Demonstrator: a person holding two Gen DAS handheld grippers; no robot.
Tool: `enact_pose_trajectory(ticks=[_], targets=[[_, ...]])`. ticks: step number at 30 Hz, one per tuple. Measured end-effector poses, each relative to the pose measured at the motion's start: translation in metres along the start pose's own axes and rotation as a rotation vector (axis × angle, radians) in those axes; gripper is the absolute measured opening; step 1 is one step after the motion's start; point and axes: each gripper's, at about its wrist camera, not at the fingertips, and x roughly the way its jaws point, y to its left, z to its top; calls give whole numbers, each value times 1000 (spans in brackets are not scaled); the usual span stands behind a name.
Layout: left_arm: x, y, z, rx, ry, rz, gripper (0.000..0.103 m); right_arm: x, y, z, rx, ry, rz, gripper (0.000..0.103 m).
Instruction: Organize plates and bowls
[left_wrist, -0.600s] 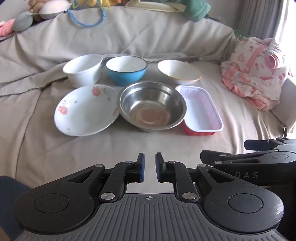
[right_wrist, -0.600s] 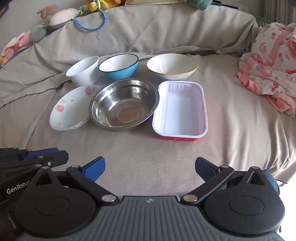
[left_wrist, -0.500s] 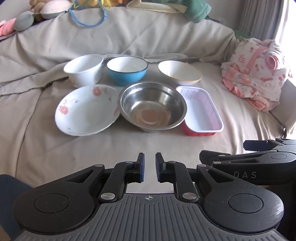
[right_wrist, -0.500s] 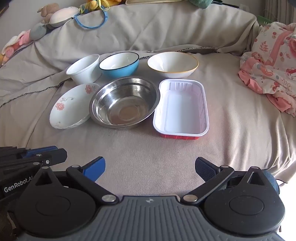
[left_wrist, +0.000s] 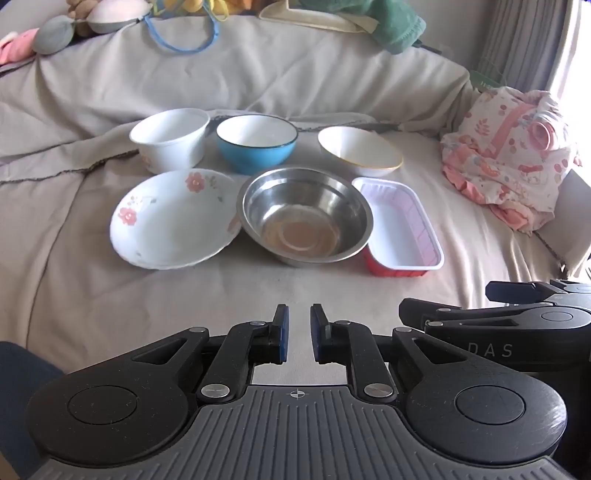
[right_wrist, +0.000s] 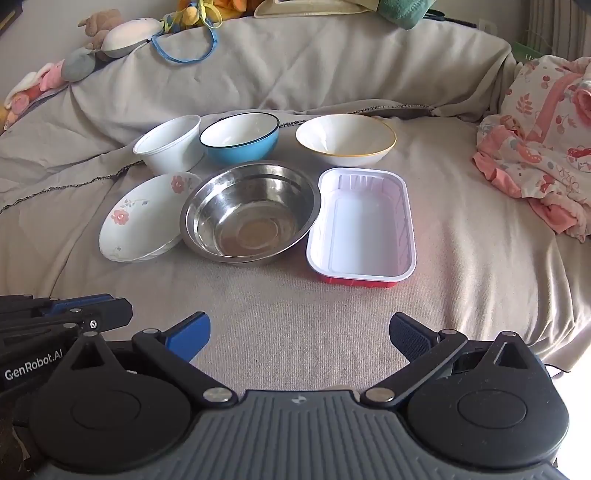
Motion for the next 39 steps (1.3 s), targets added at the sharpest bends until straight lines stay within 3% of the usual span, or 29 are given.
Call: enact_pose_trajectory(ticks=[39], targets=[[1, 5, -2, -17, 10, -6, 16, 2, 5, 0, -6, 3, 4, 103]])
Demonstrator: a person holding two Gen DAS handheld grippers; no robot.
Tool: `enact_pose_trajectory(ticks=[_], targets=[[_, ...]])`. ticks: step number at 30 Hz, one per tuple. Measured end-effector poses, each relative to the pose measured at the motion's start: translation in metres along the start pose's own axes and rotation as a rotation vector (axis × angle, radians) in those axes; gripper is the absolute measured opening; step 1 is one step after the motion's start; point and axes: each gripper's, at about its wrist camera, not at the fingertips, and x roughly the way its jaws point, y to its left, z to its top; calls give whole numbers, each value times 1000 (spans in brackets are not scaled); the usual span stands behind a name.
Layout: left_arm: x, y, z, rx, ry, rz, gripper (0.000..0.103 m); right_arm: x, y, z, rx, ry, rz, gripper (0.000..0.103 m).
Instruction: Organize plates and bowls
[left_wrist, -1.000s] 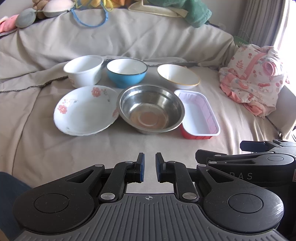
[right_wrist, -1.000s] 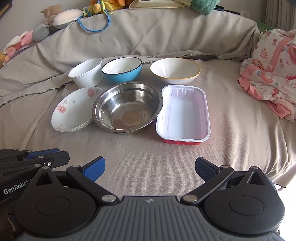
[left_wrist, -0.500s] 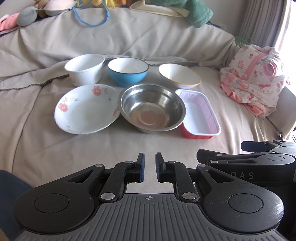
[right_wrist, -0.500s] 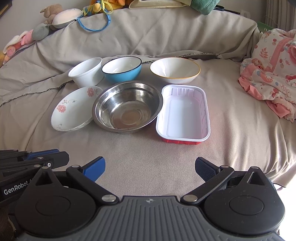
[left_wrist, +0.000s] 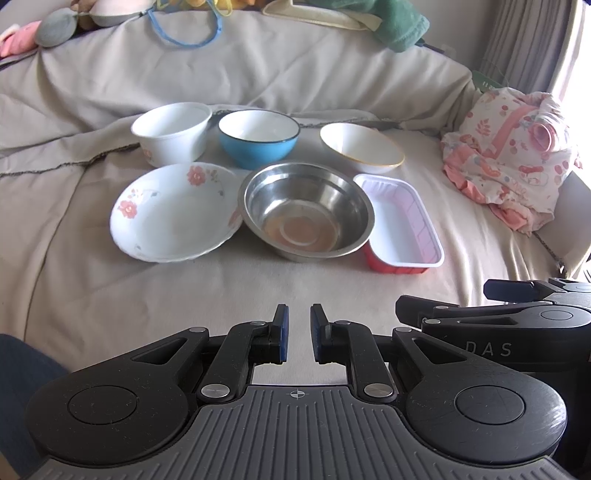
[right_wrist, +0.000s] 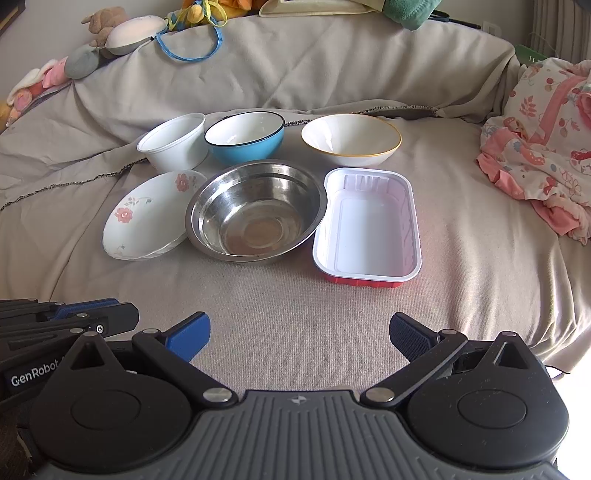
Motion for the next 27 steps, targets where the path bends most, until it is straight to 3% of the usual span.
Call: enact_pose_trajectory(ticks=[27], targets=[[1, 1, 1, -1, 2, 2, 16, 2, 0, 1, -4, -3, 10, 103]])
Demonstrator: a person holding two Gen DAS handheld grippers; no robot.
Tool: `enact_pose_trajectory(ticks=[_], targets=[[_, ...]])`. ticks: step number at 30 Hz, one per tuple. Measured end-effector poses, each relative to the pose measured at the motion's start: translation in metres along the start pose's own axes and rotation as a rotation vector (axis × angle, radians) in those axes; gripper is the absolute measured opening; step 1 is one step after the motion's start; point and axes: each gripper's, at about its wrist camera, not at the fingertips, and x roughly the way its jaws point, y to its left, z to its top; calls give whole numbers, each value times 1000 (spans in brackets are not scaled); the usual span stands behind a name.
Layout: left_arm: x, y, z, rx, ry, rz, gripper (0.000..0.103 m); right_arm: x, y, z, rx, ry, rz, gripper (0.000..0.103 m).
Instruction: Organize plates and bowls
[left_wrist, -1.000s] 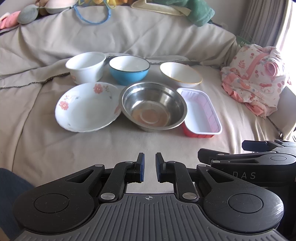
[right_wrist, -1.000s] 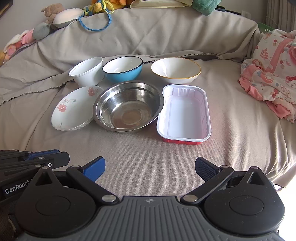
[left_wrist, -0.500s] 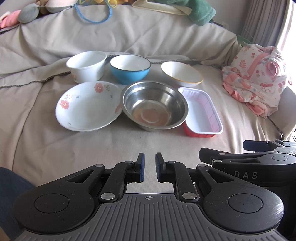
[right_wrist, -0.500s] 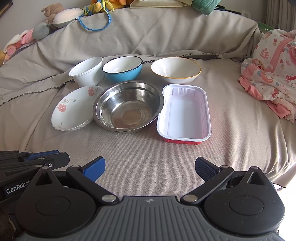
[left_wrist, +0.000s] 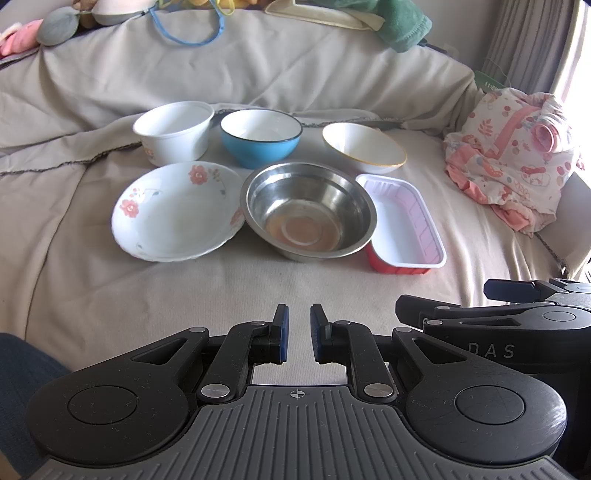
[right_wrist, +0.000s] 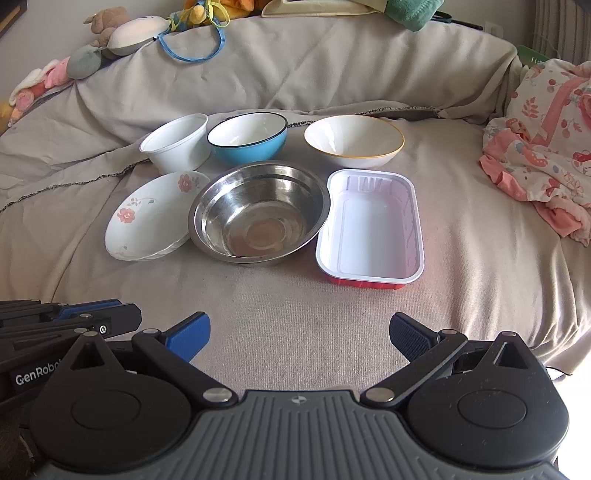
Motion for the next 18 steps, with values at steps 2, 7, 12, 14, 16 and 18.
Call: enact_pose_trajectory(ticks=[2, 7, 12, 14, 16, 18], targets=[[2, 1, 0, 1, 2, 3, 16, 0, -1, 0, 0, -4, 6, 103], [11, -3, 2, 5, 23, 15, 16, 1, -6, 0, 6, -31, 37, 103], [31, -10, 17, 7, 18, -38, 16, 8, -27, 8, 54, -55, 121, 103], [44, -14, 34, 0, -5, -133, 17, 14, -45, 13, 105, -70, 111, 103], [59, -21, 59, 4, -16, -240, 17, 24, -65, 18, 150, -77, 66, 103], [80, -28, 84, 1, -4, -340, 17, 36, -82, 25, 171, -81, -16, 103]])
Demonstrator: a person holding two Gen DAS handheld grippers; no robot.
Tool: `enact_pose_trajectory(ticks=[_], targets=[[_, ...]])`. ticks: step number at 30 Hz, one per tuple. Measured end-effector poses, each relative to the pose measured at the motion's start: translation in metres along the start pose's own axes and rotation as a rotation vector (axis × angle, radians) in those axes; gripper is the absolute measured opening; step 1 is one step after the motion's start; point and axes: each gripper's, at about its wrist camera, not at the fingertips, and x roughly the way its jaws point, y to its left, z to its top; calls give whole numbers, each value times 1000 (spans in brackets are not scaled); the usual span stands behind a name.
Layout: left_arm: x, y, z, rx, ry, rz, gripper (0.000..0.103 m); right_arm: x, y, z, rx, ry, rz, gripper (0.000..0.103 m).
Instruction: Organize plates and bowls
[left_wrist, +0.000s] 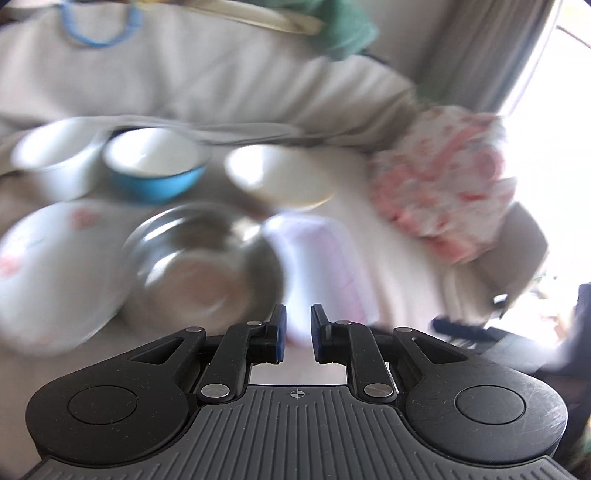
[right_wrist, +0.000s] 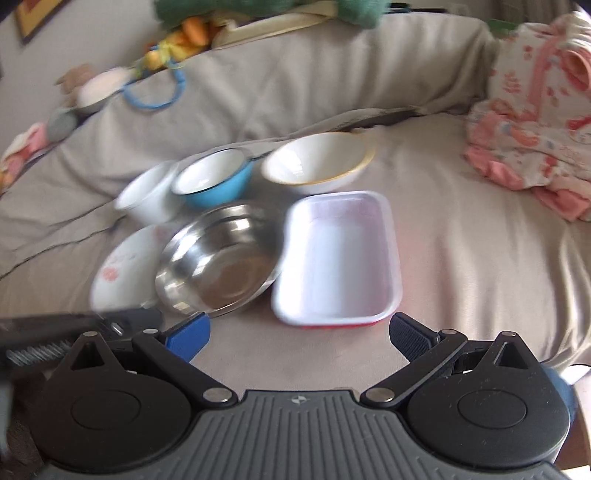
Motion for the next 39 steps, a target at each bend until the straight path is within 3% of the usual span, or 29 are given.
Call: enact_pose_trajectory(ticks=[2, 4, 8, 13, 19, 24, 26, 30, 34, 39], targets=[[21, -1, 23, -3, -17, -32, 17, 11, -11, 5, 12, -14, -67, 103], [45, -6, 44, 10, 2, 33, 17, 26, -24, 7, 25, -3, -92, 103], [100, -9, 82, 100, 79, 46, 17, 58, -41, 11, 71, 102, -26, 103], [155, 14, 107, 33, 222, 133, 17, 90, -52, 25, 92, 134, -11, 73], [195, 19, 108, 86, 324, 225, 17, 123, -67, 43, 162, 193, 145, 68], [208, 15, 101, 52, 382, 168, 18, 139, -83, 54, 225, 243, 316, 67], [211, 7, 102, 24, 381, 138, 25, 139, -89, 59, 221, 240, 345, 68], [231, -13, 106, 21, 361, 73, 25, 134, -106, 70, 189, 190, 264, 68], [261, -21, 109, -64, 355, -6, 25, 137, -137, 84, 239, 132, 175, 69], [280, -27, 104, -125, 402, -95, 25, 135, -157, 98, 272, 57, 56, 73]])
